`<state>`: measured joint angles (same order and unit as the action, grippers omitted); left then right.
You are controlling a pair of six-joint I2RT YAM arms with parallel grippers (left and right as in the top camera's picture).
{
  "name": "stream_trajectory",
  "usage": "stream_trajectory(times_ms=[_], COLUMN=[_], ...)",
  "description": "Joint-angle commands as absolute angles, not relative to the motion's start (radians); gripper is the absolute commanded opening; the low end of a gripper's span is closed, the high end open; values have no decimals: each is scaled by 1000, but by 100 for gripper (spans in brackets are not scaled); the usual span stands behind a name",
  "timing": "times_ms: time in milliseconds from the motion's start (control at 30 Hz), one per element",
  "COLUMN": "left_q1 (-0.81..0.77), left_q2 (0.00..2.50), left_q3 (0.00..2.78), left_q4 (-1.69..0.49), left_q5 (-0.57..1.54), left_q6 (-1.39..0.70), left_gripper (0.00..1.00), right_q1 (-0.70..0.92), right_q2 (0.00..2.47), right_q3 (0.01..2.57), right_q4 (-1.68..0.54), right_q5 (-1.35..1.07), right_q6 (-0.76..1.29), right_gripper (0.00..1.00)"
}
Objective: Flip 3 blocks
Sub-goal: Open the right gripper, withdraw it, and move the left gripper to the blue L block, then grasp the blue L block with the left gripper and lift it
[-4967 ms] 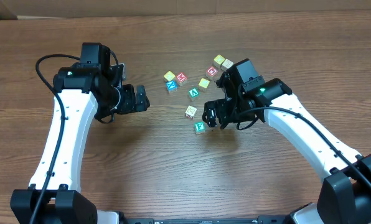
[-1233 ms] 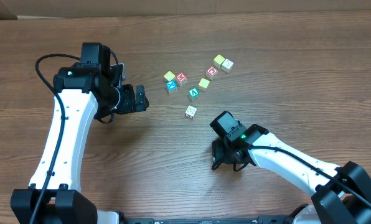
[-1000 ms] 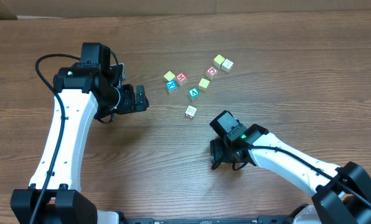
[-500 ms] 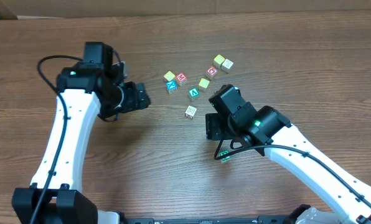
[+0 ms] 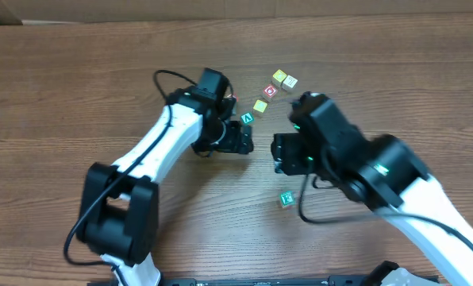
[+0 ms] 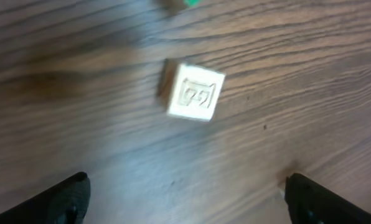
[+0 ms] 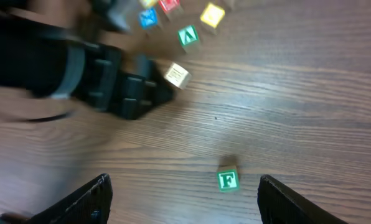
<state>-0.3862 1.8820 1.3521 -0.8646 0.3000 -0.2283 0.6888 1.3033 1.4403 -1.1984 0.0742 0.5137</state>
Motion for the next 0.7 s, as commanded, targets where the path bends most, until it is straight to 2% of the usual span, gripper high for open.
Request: stream_trajectory(times_ms=[0,233,400,667], left_q1=[-402,-403,-403,-403], left_q2=[1951,2028,2029,2029], left_q3=[1348,1348,1348,1348], left_q4=[-830,-744,-699,-677], left_q5=[307,304,301,279], left_q6=[-155,-133,-110,-112], left_gripper=[93,73,72,41], right_q1=[690,690,690,690], right_q2=[1212,1135,1136,1136], right_q3=[1475,1475,1475,1475], right_q4=[-1222,-1281,-1311,-1315], right_q5=[52,24,6,6], right_q6=[500,496,496,496], right_gripper=[76,73,71,69])
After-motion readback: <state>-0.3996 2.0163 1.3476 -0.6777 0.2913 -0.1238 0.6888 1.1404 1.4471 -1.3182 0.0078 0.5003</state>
